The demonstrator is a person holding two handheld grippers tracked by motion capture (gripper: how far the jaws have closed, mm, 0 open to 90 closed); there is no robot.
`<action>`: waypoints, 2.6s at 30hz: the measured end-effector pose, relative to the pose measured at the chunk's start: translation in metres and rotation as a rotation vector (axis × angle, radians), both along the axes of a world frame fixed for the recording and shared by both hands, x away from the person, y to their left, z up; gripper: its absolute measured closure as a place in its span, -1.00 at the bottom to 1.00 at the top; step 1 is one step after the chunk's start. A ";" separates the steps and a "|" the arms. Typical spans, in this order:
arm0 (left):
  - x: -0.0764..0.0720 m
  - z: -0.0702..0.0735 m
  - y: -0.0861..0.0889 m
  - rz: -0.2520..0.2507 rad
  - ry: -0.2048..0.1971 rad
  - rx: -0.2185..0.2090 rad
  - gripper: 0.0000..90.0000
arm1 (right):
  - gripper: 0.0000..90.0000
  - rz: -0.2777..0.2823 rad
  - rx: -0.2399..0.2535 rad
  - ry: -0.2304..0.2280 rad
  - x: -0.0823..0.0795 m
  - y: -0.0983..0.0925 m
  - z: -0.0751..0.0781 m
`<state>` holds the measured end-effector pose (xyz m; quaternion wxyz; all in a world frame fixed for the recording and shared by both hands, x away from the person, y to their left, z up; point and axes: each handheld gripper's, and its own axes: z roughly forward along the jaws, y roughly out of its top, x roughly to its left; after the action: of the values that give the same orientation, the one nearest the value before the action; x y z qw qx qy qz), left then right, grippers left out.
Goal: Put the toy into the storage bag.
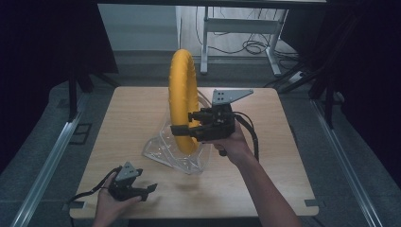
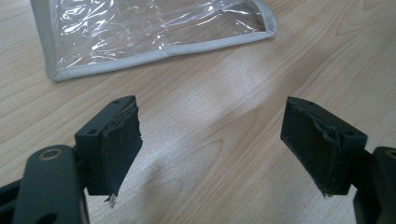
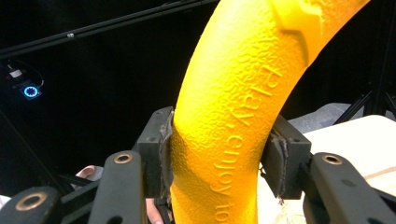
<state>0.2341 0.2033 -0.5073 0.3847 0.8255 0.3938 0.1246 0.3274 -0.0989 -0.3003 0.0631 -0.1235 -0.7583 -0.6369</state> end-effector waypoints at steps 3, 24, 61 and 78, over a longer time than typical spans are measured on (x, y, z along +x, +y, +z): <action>0.000 0.000 0.000 -0.001 0.001 0.003 -0.56 | 0.11 -0.001 -0.003 0.005 0.001 0.000 -0.002; 0.000 -0.001 0.000 -0.004 0.000 0.008 -0.56 | 0.10 -0.015 -0.048 0.068 0.017 0.001 -0.028; 0.000 0.000 0.000 -0.005 -0.003 0.012 -0.56 | 0.05 -0.073 -0.119 0.166 0.035 0.000 -0.074; 0.000 0.000 0.000 -0.006 -0.002 0.013 -0.56 | -0.22 -0.180 -0.140 0.055 0.027 -0.008 -0.073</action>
<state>0.2340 0.2034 -0.5076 0.3799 0.8291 0.3902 0.1267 0.3541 -0.1073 -0.3731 0.0178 -0.2127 -0.7847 -0.5819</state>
